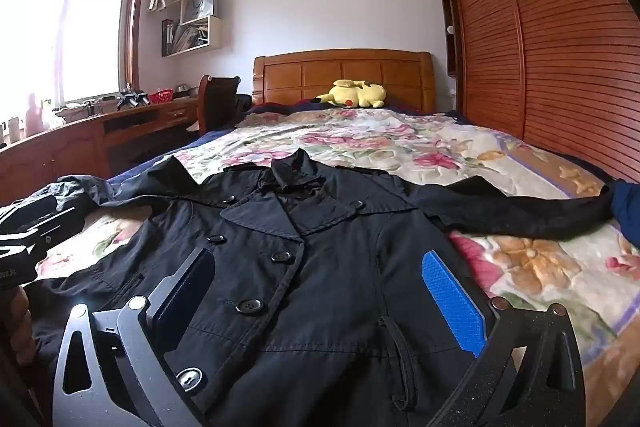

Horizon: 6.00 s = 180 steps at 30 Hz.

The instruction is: Fold large clothes

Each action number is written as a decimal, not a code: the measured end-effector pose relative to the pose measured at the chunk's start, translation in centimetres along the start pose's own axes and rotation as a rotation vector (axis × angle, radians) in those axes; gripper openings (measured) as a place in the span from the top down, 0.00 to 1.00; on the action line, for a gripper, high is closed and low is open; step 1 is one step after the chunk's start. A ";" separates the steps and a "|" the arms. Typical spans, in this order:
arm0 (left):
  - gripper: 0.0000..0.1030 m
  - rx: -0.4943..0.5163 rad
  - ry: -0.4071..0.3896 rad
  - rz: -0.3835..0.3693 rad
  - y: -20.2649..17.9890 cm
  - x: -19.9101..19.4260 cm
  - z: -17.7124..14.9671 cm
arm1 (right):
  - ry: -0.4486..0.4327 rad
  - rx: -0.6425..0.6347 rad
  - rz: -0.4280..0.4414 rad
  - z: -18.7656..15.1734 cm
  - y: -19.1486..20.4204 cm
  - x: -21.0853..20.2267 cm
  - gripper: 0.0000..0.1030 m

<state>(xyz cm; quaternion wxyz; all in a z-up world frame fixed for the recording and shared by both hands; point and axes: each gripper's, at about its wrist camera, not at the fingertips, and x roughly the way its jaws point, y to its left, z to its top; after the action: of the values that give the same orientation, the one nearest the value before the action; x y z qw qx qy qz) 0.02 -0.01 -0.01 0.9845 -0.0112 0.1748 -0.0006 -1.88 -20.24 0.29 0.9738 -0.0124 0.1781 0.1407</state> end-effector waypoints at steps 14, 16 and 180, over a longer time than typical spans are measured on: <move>0.00 0.010 -0.014 0.006 -0.2 -0.4 0.1 | 0.002 0.005 0.001 0.2 0.2 -0.1 0.00; 0.00 0.010 -0.012 0.007 -0.1 -0.4 0.2 | -0.001 0.007 0.002 0.0 0.0 -0.1 0.00; 0.32 -0.283 0.603 0.165 24.3 23.2 1.4 | 0.208 -0.128 0.293 6.5 7.9 13.1 0.00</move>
<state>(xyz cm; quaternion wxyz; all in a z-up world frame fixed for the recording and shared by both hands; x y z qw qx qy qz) 22.23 24.24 -7.24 0.8740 -0.1328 0.4566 0.1002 9.89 -8.60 2.01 0.9164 -0.0628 0.2685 0.2902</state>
